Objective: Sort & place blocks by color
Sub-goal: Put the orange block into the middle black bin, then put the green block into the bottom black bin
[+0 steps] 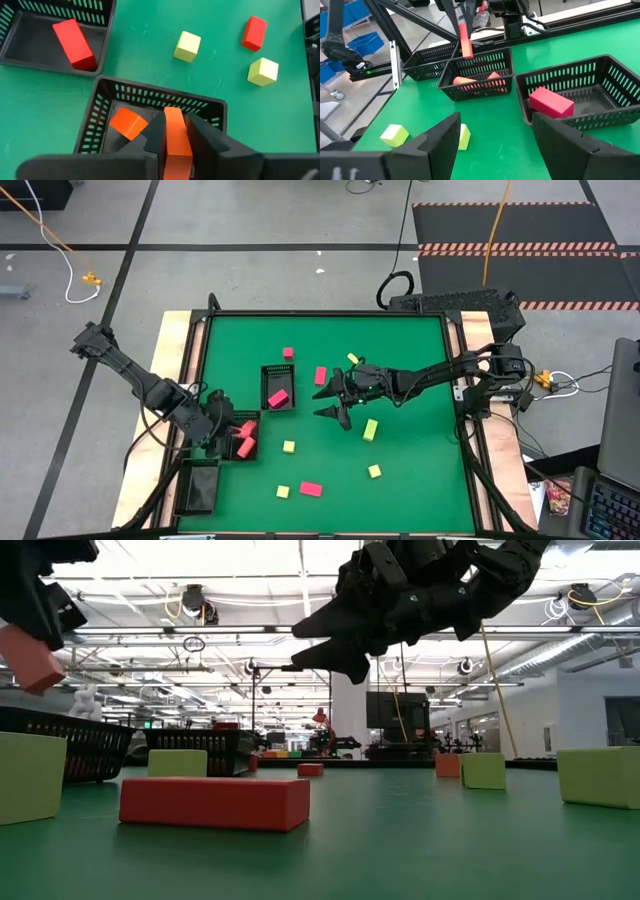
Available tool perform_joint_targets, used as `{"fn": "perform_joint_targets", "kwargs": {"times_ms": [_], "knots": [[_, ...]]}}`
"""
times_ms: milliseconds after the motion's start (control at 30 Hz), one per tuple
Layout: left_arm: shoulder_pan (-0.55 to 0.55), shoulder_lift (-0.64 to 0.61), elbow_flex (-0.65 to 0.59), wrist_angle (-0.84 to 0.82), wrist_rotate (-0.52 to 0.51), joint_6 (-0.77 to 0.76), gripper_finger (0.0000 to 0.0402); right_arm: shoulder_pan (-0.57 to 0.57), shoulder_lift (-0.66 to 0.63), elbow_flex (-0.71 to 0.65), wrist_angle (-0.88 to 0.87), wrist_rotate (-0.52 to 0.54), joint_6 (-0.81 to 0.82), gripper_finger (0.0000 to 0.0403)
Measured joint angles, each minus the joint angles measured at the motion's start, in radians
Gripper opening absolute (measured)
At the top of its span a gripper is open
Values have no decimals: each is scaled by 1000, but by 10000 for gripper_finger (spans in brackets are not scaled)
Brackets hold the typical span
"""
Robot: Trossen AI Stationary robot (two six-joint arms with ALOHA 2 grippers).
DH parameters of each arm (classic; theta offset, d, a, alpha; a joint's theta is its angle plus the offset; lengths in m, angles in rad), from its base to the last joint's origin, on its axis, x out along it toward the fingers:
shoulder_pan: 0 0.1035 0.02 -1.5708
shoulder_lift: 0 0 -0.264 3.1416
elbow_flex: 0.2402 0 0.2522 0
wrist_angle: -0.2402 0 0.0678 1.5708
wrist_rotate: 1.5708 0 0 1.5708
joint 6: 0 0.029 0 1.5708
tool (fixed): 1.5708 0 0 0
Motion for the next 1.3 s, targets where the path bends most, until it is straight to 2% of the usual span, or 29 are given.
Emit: {"fn": "perform_joint_targets", "kwargs": {"times_ms": [100,167,433,633,767,833,933,1033,1167,1300], "knots": [[0,0,0,11,7,9,58,0,0,0,1,0,0,240],[0,0,0,26,34,47,73,0,0,0,-1,0,0,240],[1,6,0,2,54,86,205,0,0,0,-14,0,0,240],[4,6,0,13,36,132,270,-12,-1,0,-17,8,-40,240],[37,3,0,45,-49,169,288,-41,-2,1,-69,189,-78,240],[65,3,0,68,-89,188,290,-65,-4,1,-148,254,-92,240],[116,3,0,114,-150,214,291,-101,-16,33,-372,332,-94,240],[159,4,0,171,-250,204,291,-124,-31,117,-666,395,-103,239],[197,5,0,255,-267,283,291,-139,-46,258,-1033,440,-117,235],[219,6,0,306,-341,333,292,-161,-52,338,-1301,506,-19,227]]}}
